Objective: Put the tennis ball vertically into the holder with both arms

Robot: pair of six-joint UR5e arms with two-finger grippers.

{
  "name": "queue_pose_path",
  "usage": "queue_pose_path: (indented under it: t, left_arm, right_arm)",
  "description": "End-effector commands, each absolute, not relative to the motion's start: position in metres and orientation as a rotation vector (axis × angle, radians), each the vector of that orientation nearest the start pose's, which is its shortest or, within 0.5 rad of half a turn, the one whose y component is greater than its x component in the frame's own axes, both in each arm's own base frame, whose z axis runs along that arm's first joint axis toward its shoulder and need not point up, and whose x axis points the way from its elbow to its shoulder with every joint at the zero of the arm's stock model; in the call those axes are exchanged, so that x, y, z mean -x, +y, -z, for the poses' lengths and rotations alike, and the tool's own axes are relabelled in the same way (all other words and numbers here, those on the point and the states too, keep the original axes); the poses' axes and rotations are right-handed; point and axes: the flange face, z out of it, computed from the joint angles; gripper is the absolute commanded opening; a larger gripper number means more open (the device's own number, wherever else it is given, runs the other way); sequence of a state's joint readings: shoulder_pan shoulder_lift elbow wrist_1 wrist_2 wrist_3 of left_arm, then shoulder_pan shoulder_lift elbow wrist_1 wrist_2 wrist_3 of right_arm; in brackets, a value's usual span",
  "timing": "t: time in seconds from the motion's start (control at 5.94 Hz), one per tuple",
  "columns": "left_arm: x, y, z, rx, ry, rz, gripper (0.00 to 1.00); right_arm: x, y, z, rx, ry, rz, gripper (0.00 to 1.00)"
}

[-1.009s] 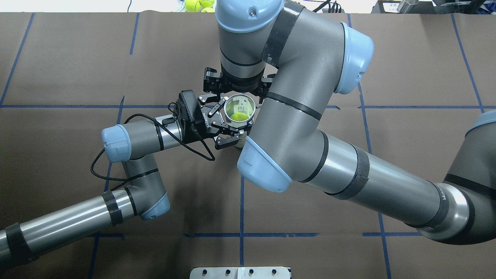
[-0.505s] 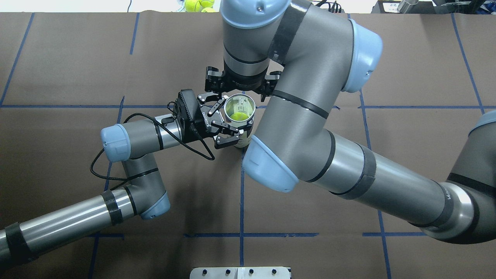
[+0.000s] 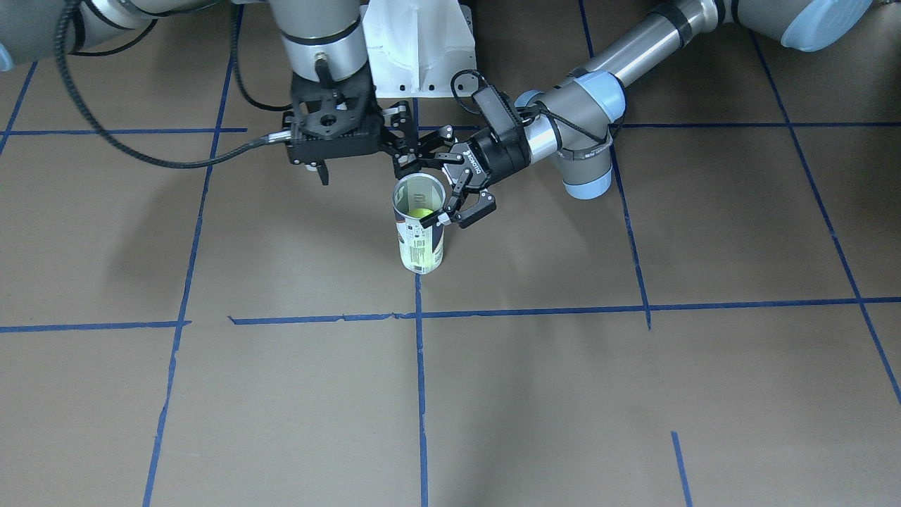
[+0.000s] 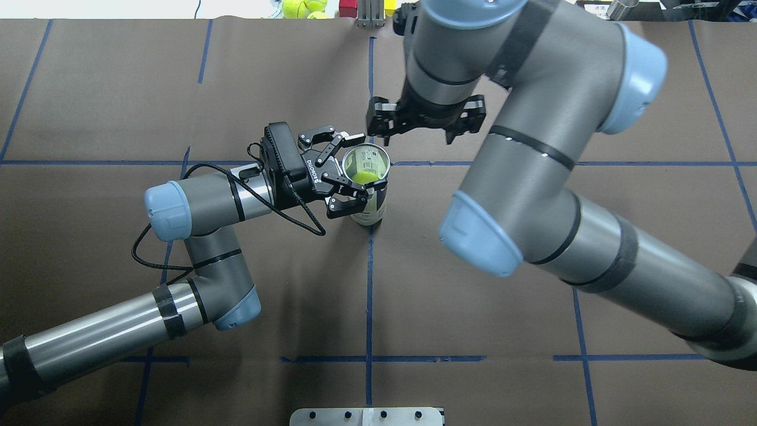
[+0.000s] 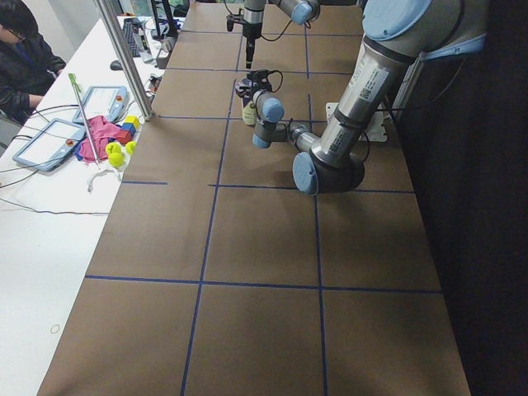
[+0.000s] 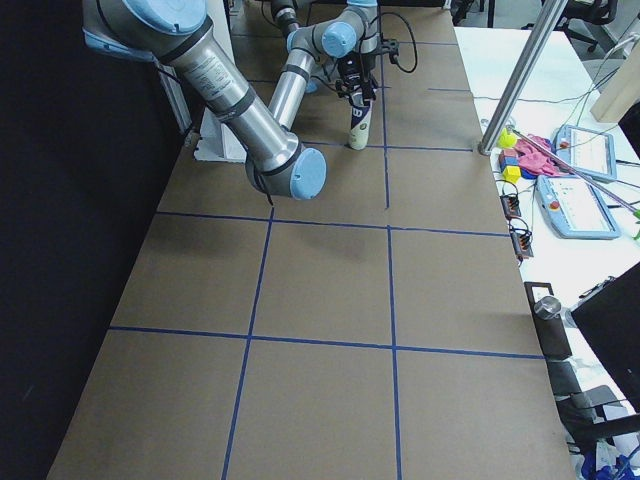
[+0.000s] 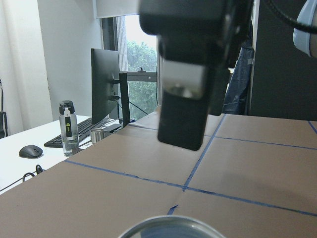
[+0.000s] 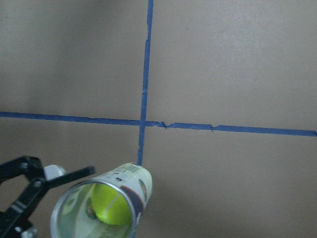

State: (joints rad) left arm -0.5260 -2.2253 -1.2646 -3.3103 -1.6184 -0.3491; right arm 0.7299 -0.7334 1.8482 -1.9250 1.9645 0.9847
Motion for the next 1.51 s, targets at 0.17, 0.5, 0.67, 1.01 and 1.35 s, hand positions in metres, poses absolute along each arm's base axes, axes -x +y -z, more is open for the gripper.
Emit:
queue_pose_path:
  t: [0.17, 0.5, 0.67, 1.01, 1.35]
  left_arm:
    - [-0.472, -0.472, -0.215, -1.618, 1.407, -0.376, 0.9]
    - [-0.433, -0.512, -0.218, -1.631, 1.322, -0.328, 0.92]
    - [-0.415, -0.527, -0.244, -1.608, 1.259, -0.314, 0.93]
    - [-0.372, -0.56, -0.305, -1.504, 1.096, -0.298, 0.96]
    - [-0.31, -0.588, -0.375, -1.378, 0.942, -0.28, 1.0]
  right_arm:
    - [0.328, -0.519, -0.156, -0.193, -0.788, 0.116, 1.0]
    - [0.272, -0.544, -0.22, -0.215, -0.729, 0.215, 1.0]
    - [0.24, -0.553, -0.253, -0.217, -0.702, 0.263, 1.0]
    - [0.158, -0.559, -0.345, -0.208, -0.657, 0.348, 1.0]
    - [0.074, -0.542, -0.426, -0.219, -0.676, 0.401, 1.0]
